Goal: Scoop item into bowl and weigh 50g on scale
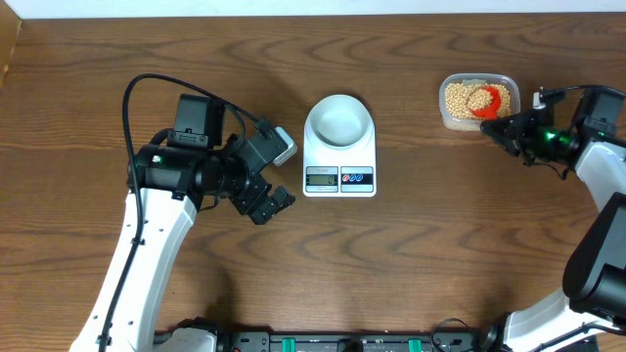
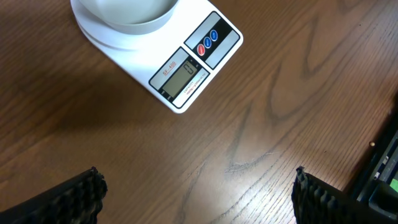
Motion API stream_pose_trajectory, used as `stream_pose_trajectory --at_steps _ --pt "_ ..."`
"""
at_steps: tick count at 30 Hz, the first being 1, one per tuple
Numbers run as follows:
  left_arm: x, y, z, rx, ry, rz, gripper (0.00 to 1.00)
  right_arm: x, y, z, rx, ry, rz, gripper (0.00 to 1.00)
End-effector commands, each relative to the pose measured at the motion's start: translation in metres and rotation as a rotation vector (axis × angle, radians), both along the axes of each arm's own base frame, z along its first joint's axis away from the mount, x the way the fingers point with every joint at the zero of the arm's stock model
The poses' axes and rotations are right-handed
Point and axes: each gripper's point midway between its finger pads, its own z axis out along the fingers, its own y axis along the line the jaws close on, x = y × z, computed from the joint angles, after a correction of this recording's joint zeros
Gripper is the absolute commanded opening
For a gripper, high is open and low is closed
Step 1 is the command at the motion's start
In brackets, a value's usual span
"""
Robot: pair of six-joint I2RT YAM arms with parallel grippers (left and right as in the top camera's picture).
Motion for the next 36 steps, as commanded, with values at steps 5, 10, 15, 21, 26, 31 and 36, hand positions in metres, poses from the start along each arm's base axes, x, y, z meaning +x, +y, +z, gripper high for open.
stream_pose_trajectory --at_steps 5,10,15,21,26,31,36 --pt "0.001 0.003 0.007 0.008 -0.030 -0.003 0.98 -0.003 0.000 0.005 0.022 -0.067 0.052 0.01" --pt "0.001 0.003 0.007 0.008 -0.030 -0.003 0.98 -0.004 0.004 0.009 0.037 -0.098 0.081 0.01" --pt "0.001 0.003 0.007 0.008 -0.030 -0.003 0.98 -0.004 0.005 0.011 0.045 -0.105 0.087 0.01" --pt "0.001 0.003 0.007 0.008 -0.030 -0.003 0.98 -0.004 0.003 0.012 0.048 -0.106 0.084 0.01" --pt "0.001 0.003 0.007 0.008 -0.030 -0.003 0.98 -0.005 0.006 0.015 0.070 -0.115 0.094 0.01" --pt "0.001 0.003 0.007 0.008 -0.030 -0.003 0.98 -0.005 0.006 0.015 0.070 -0.115 0.093 0.01" --pt "0.001 0.003 0.007 0.008 -0.030 -0.003 0.98 -0.005 0.006 0.015 0.070 -0.114 0.093 0.01"
